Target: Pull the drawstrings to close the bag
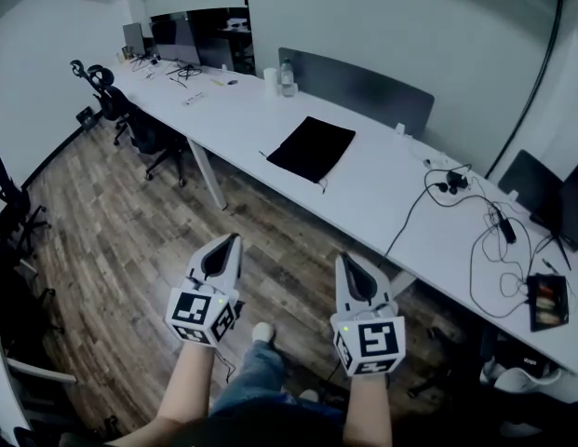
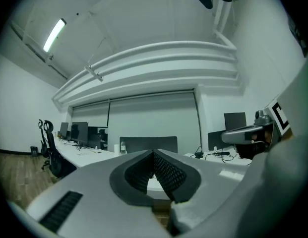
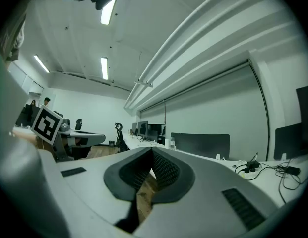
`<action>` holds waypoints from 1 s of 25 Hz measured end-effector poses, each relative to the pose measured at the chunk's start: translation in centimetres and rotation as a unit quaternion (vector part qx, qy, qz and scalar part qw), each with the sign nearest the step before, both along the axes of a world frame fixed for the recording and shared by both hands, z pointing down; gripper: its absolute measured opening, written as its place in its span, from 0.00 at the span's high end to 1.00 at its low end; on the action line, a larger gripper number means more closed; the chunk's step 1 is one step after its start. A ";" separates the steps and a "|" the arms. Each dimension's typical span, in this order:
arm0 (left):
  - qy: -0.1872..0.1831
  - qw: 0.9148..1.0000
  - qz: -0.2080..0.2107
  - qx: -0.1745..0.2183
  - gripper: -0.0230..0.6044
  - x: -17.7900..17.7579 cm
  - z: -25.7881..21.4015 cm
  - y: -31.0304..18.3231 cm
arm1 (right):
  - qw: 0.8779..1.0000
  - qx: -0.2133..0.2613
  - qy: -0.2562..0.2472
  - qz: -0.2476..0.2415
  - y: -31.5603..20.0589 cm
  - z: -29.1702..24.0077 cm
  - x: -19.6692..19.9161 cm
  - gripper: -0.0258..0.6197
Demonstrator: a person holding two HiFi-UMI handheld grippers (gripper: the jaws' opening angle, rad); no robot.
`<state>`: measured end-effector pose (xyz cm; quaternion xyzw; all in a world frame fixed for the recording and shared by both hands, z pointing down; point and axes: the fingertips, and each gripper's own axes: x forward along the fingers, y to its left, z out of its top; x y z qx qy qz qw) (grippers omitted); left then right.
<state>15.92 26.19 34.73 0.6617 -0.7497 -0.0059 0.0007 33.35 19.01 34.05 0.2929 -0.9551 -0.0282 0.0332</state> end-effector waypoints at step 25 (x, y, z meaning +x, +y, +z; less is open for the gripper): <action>0.020 0.992 0.122 -0.038 0.97 -24.9 4.3 -20.7 | 0.984 -0.019 0.075 0.161 -18.3 4.0 -19.7 0.97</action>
